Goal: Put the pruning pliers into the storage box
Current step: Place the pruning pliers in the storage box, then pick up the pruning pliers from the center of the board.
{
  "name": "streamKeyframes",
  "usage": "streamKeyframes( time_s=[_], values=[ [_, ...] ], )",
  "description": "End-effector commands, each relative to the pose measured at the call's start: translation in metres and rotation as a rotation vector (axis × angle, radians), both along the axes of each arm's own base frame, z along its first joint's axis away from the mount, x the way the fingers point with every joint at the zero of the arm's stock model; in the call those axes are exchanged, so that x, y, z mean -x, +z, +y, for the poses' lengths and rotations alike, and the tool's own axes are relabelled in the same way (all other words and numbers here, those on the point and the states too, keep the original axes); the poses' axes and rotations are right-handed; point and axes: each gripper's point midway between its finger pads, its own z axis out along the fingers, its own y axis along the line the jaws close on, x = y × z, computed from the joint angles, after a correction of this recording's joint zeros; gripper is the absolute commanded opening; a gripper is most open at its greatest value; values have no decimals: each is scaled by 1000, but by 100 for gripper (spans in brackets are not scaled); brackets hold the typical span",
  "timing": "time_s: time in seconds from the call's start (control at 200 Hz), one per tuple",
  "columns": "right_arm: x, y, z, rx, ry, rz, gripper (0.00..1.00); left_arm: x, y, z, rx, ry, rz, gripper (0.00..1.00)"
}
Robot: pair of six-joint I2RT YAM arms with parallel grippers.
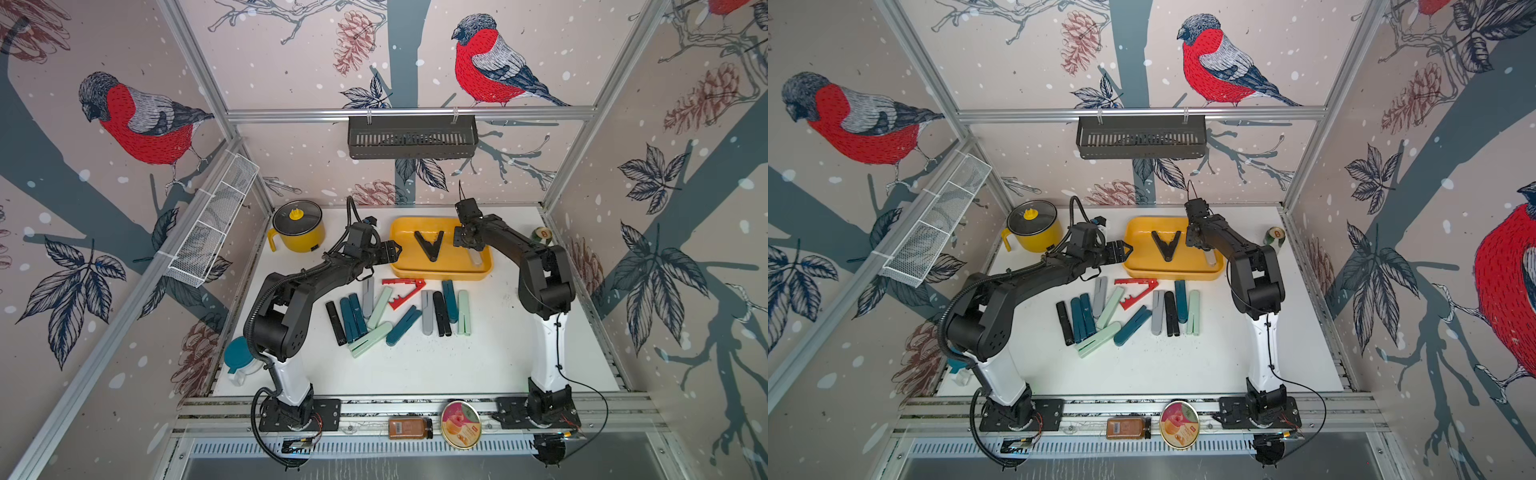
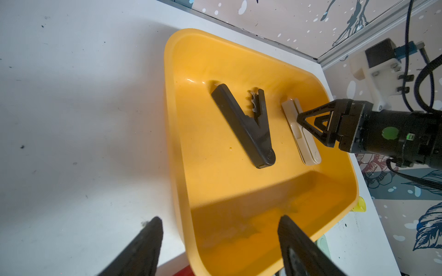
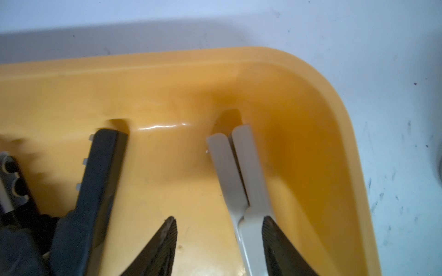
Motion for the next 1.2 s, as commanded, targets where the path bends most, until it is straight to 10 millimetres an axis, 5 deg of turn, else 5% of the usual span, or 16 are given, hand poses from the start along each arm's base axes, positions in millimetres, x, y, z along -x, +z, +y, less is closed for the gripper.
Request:
streamKeyframes(
  time_s=[0.0,0.235,0.45,0.75,0.935,1.196],
  values=[
    [-3,8,6,-24,-1,-27,59,0,5,2,-7,2,-15,77],
    [0,24,12,-50,21,-71,69,3,8,10,-32,27,-33,79],
    [22,50,5,-46,22,-131,80,5,8,17,-59,47,-42,85],
    [102,52,-19,-51,-30,-109,81,4,10,28,-72,88,-57,98],
    [154,47,-27,-68,-65,-92,81,6,17,32,-62,103,-77,98],
    [203,36,-25,-157,-49,-95,78,10,19,35,-53,112,-86,98]
  ],
)
